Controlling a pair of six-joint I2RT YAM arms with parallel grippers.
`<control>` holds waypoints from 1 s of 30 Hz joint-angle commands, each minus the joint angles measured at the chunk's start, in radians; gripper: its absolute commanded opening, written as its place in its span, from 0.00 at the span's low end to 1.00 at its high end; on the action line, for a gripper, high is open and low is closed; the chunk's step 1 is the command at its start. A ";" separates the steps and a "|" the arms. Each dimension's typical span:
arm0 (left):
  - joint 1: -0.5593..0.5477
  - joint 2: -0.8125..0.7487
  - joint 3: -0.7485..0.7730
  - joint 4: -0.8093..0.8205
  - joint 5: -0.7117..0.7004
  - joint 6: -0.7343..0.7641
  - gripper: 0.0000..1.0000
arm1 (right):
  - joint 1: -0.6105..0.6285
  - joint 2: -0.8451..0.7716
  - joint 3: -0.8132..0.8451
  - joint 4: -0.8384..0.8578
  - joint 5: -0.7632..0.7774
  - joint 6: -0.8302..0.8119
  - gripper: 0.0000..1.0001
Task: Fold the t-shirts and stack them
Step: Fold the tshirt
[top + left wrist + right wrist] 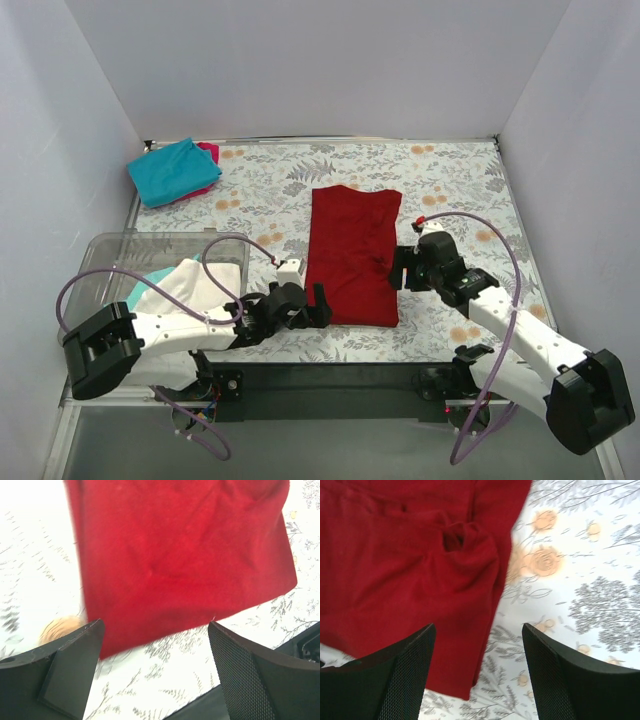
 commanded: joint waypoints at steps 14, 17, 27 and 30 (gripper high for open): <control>-0.007 -0.116 -0.062 -0.241 -0.026 -0.211 0.77 | 0.179 -0.096 -0.136 -0.053 0.001 0.221 0.63; -0.008 -0.117 -0.075 -0.221 -0.006 -0.211 0.75 | 0.203 -0.109 -0.153 -0.060 -0.002 0.250 0.63; -0.013 -0.031 -0.072 -0.128 0.032 -0.195 0.70 | 0.266 -0.104 -0.193 -0.060 0.023 0.324 0.61; -0.014 -0.007 -0.078 -0.112 0.023 -0.196 0.66 | 0.271 -0.103 -0.205 -0.058 0.032 0.332 0.59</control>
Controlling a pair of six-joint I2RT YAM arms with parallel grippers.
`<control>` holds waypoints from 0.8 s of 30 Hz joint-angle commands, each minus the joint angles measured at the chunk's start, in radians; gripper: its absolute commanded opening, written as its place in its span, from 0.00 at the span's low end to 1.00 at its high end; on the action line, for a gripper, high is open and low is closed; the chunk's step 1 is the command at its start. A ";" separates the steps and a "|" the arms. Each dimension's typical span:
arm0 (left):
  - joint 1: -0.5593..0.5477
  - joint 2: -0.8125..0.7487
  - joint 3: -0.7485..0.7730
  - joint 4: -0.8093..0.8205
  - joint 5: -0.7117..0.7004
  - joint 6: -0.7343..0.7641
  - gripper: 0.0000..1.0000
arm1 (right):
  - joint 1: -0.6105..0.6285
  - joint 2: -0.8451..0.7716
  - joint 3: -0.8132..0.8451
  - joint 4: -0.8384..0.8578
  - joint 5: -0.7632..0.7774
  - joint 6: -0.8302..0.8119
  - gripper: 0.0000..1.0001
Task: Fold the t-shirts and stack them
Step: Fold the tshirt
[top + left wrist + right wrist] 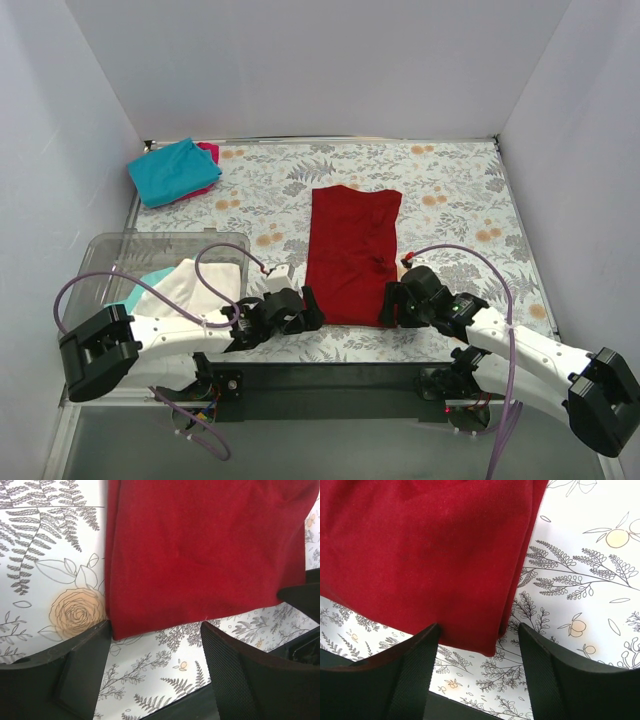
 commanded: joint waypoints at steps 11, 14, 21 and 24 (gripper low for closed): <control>-0.014 0.144 -0.034 0.005 -0.007 -0.018 0.44 | 0.014 0.031 -0.040 0.033 0.022 0.030 0.35; -0.016 0.152 -0.034 -0.012 -0.022 -0.030 0.41 | 0.017 0.033 -0.040 0.035 0.024 0.028 0.31; -0.023 0.160 0.002 -0.140 -0.071 -0.079 0.33 | 0.019 0.030 -0.037 0.033 0.024 0.024 0.28; -0.031 0.148 0.002 -0.191 -0.084 -0.099 0.34 | 0.019 0.031 -0.037 0.032 0.021 0.025 0.28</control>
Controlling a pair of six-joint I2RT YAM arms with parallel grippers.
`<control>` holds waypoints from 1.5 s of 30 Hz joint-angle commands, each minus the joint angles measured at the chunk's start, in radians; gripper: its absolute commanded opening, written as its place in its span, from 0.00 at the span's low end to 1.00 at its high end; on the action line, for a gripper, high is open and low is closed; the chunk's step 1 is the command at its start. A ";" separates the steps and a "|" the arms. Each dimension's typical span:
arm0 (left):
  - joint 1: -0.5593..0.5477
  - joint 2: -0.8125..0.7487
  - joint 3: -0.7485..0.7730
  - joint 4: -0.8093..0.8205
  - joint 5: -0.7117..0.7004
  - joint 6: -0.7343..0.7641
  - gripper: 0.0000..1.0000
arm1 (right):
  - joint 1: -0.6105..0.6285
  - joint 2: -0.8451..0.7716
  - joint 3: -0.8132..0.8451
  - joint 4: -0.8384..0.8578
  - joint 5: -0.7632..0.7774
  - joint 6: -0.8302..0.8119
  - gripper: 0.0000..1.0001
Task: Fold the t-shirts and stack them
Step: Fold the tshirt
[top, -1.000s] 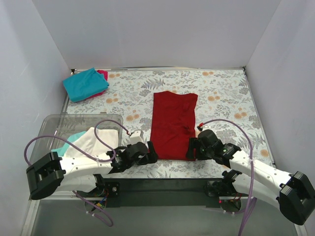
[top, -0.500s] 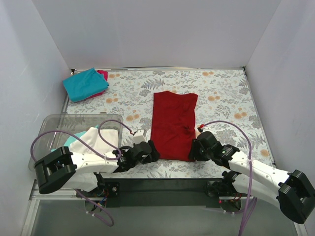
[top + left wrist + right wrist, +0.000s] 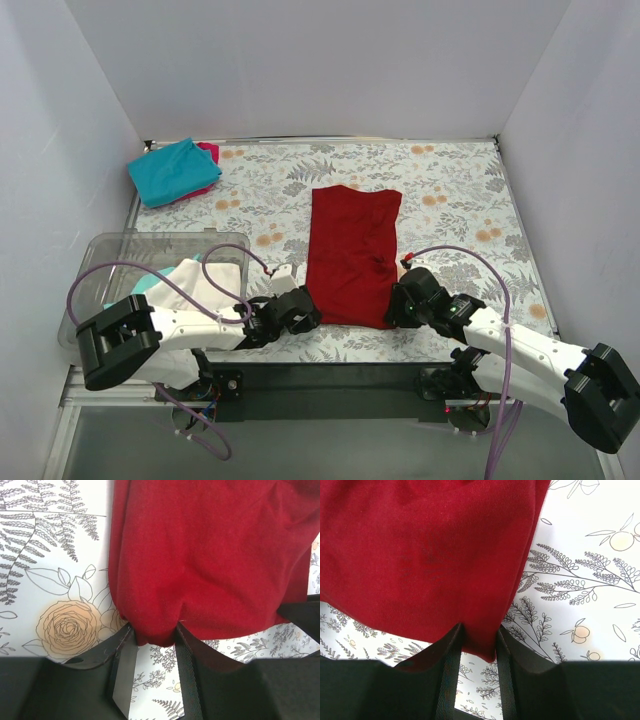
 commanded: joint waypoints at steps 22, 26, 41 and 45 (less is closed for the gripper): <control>-0.015 0.010 -0.029 -0.370 -0.116 -0.104 0.37 | 0.016 0.012 -0.015 -0.023 0.000 0.007 0.27; -0.015 0.016 -0.034 -0.362 -0.105 -0.099 0.21 | 0.019 0.009 -0.014 -0.024 0.003 0.007 0.26; -0.062 0.022 -0.006 -0.199 -0.038 0.065 0.00 | 0.036 -0.008 0.003 -0.049 0.009 -0.019 0.01; -0.053 0.033 0.076 -0.170 -0.055 0.128 0.00 | 0.036 0.012 0.071 -0.049 0.052 -0.049 0.01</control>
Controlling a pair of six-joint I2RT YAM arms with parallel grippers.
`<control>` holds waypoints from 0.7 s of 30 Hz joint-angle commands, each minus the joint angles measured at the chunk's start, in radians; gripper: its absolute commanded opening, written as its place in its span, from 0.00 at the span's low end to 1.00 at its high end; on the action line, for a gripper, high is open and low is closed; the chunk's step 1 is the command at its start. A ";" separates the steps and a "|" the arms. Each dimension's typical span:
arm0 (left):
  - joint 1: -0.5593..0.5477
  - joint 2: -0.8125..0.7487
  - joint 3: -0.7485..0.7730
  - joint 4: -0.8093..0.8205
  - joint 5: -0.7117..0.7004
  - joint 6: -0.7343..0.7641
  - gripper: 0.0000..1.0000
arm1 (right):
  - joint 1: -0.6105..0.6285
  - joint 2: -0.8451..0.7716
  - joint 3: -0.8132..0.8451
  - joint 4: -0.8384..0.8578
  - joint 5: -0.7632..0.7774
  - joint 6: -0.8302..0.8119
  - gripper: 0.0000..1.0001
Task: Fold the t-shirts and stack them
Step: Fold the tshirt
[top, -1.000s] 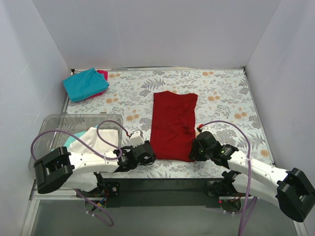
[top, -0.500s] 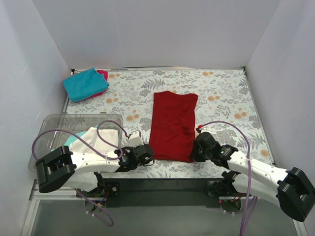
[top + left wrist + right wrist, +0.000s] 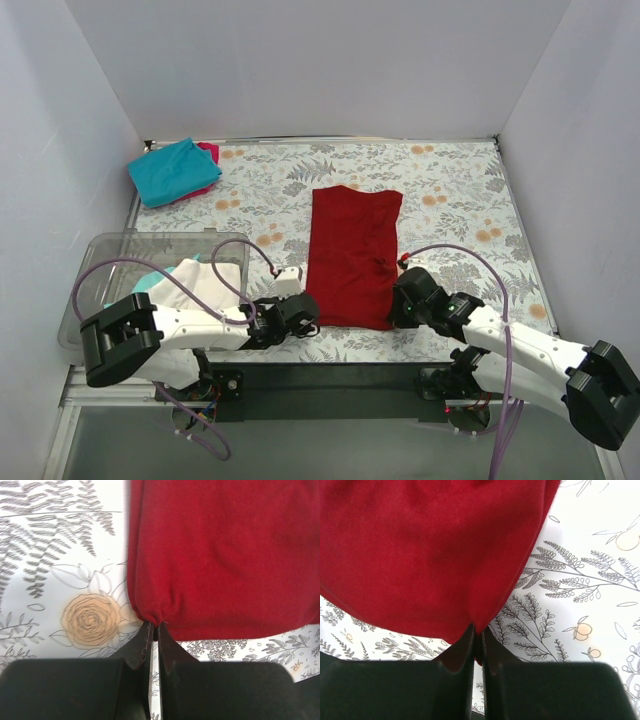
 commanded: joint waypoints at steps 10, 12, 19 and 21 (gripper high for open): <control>0.138 -0.007 0.194 0.039 0.095 0.250 0.00 | -0.001 0.094 0.277 -0.054 0.179 -0.159 0.01; 0.187 -0.020 0.215 0.050 0.129 0.295 0.00 | -0.021 0.121 0.321 -0.054 0.195 -0.189 0.01; 0.252 -0.004 0.297 0.099 0.169 0.382 0.00 | -0.070 0.183 0.436 -0.054 0.201 -0.276 0.01; 0.252 -0.026 0.300 0.100 0.192 0.387 0.00 | -0.072 0.177 0.452 -0.054 0.187 -0.285 0.01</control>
